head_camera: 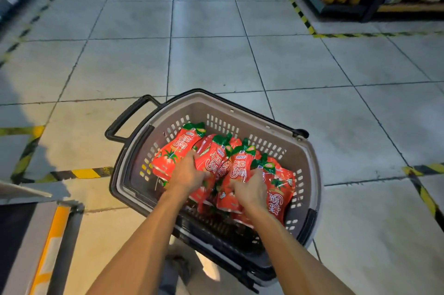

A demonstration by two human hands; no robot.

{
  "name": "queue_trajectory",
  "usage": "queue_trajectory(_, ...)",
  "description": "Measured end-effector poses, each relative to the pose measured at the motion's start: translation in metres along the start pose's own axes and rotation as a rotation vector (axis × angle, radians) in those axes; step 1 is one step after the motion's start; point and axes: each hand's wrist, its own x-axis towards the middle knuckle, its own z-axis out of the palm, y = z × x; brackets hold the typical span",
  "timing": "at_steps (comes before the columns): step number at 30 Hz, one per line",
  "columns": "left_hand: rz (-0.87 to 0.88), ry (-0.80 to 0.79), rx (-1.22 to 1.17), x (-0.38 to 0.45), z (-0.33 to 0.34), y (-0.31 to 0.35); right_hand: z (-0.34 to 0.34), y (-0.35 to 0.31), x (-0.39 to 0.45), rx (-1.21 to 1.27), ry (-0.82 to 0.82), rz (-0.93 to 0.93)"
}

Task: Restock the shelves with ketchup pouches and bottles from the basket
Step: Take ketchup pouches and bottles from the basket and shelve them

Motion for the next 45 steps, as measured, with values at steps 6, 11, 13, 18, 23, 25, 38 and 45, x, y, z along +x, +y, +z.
queue_trajectory(6,-0.117,0.103,-0.437,-0.053,-0.050,0.012,-0.032,0.004,-0.042,0.381,-0.152,-0.099)
queue_trajectory(11,-0.114,0.224,-0.655,-0.123,-0.100,0.017,-0.043,-0.018,-0.091,0.496,-0.324,-0.224)
queue_trajectory(13,-0.111,0.289,-0.722,-0.154,-0.120,0.016,-0.043,-0.031,-0.112,0.495,-0.381,-0.267)
queue_trajectory(18,-0.096,0.419,-0.899,-0.240,-0.167,-0.001,-0.029,-0.062,-0.176,0.471,-0.571,-0.432)
queue_trajectory(23,-0.094,0.612,-0.948,-0.332,-0.206,-0.033,0.000,-0.082,-0.245,0.449,-0.775,-0.520)
queue_trajectory(25,-0.097,0.727,-0.971,-0.371,-0.215,-0.044,0.013,-0.087,-0.273,0.423,-0.866,-0.553)
queue_trajectory(38,-0.357,1.230,-1.048,-0.585,-0.196,-0.113,0.089,-0.052,-0.434,0.153,-1.480,-0.623)
queue_trajectory(45,-0.493,1.462,-1.168,-0.678,-0.140,-0.144,0.111,-0.005,-0.513,-0.080,-1.743,-0.578)
